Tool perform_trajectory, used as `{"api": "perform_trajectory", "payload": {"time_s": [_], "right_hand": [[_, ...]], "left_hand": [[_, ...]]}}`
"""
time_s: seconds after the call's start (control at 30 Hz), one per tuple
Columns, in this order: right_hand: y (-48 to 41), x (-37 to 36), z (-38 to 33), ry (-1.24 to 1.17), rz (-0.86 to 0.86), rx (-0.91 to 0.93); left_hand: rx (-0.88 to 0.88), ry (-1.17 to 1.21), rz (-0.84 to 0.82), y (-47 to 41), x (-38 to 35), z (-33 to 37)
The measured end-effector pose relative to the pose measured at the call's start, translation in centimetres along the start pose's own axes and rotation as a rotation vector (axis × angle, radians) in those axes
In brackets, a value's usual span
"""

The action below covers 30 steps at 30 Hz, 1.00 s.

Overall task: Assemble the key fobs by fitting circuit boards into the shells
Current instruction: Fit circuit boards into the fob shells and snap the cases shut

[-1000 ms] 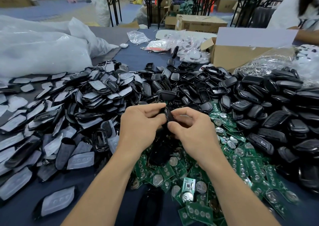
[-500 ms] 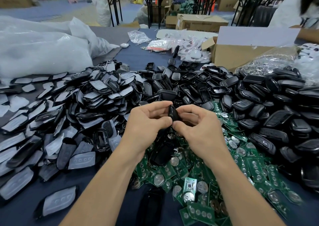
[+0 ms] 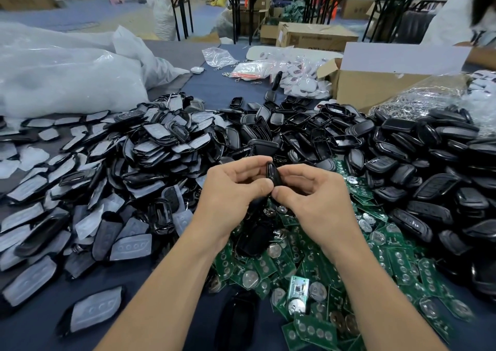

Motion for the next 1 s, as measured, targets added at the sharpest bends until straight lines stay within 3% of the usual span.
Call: {"api": "perform_trajectory", "payload": {"time_s": [0.37,0.53,0.77,1.0], "right_hand": [[-0.2,0.1,0.3,0.007,-0.019,-0.028],[0.3,0.5,-0.1,0.092,0.050,-0.003],[1.5,-1.0,-2.1,0.393,0.127,0.165],[1.5,-1.1,-2.9,0.367,0.119,0.220]], "left_hand": [[-0.018,0.014,-0.023,0.4,0.0,0.7],[-0.001,-0.001,-0.011,0.5,-0.4,0.9],[0.015,-0.035,0.237,0.6,1.3,0.6],[0.023,0.121,0.211,0.7,1.5,0.8]]}}
Point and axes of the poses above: each hand's wrist, its own y-axis away from the middle knuckle, its own x-axis out of the back of the hand, z = x × y, the point moved 10 cm from there along -y, towards the middle knuckle, and after that the axes turned 14 degrees about -y, right-handed, at the moved point
